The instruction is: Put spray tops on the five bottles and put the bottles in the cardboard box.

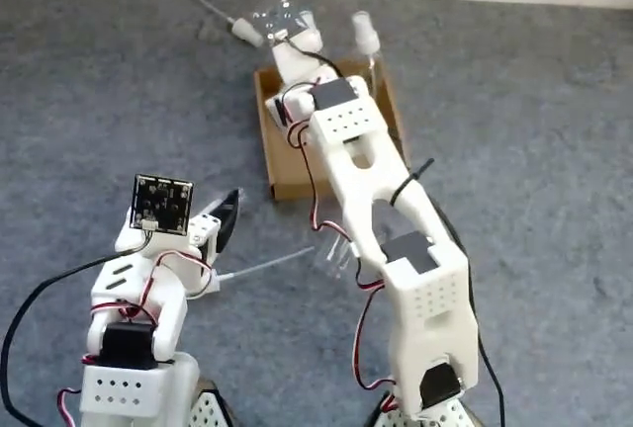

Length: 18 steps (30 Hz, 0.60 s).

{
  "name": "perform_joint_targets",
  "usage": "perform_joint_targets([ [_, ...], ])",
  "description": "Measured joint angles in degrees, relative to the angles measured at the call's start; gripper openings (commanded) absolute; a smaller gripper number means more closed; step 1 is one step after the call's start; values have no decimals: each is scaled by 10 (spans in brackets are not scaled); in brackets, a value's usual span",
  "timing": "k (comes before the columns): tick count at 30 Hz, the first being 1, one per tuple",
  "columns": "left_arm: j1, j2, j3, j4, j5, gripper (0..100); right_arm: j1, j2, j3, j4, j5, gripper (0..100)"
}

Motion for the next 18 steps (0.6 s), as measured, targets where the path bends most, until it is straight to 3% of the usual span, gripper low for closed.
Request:
perform_joint_targets([
  [9, 0, 0, 0, 0, 0, 228, -25, 4, -116, 120, 0, 269],
  [15, 0, 0, 0, 0, 0, 228, -24, 4, -265, 300, 2, 69],
  [18, 0, 0, 0, 0, 0, 228, -24, 4, -345, 392, 2, 33],
])
